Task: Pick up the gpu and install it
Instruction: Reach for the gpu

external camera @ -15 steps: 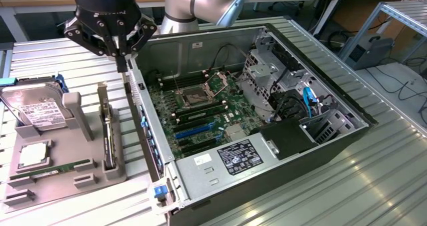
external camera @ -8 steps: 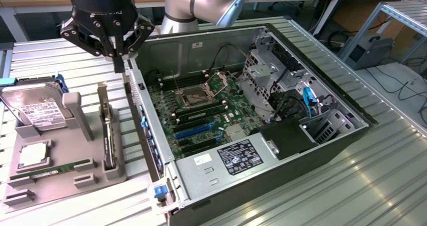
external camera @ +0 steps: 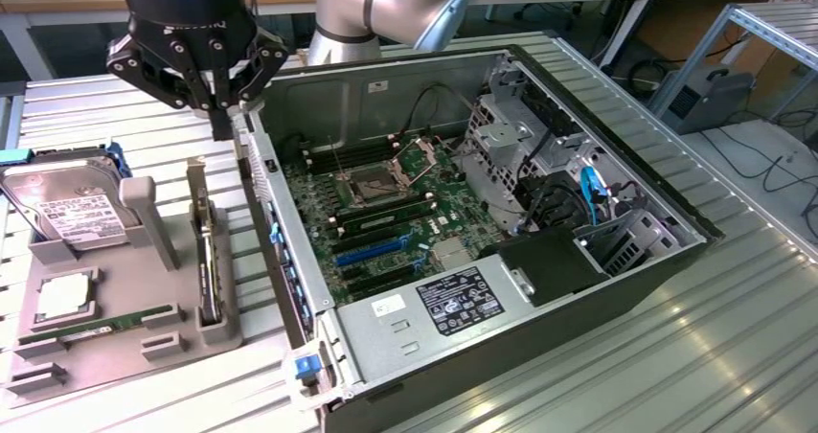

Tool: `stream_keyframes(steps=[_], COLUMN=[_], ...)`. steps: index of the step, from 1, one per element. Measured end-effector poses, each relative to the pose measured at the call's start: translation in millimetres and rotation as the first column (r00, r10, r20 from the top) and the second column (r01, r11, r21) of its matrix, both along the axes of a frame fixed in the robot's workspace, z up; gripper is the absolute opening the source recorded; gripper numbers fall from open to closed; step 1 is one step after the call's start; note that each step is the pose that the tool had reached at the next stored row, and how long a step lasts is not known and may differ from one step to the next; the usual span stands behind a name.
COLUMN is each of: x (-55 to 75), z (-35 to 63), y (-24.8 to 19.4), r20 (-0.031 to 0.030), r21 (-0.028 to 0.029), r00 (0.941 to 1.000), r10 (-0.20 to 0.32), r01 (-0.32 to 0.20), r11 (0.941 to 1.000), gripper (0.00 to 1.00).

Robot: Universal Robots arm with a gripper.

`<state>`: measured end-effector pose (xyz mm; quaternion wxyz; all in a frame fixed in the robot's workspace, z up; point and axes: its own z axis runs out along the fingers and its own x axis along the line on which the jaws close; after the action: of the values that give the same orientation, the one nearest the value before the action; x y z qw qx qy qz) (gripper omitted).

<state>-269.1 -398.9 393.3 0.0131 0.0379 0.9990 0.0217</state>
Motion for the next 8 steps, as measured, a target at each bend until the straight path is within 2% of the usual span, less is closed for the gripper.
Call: stream_keyframes(steps=[8], x=[-5.8], z=[0.0], y=[0.0], r20=[0.0], r21=[-0.0001], r00=[1.0], r10=[0.0], r01=[0.0], r11=[1.0], gripper=[0.11])
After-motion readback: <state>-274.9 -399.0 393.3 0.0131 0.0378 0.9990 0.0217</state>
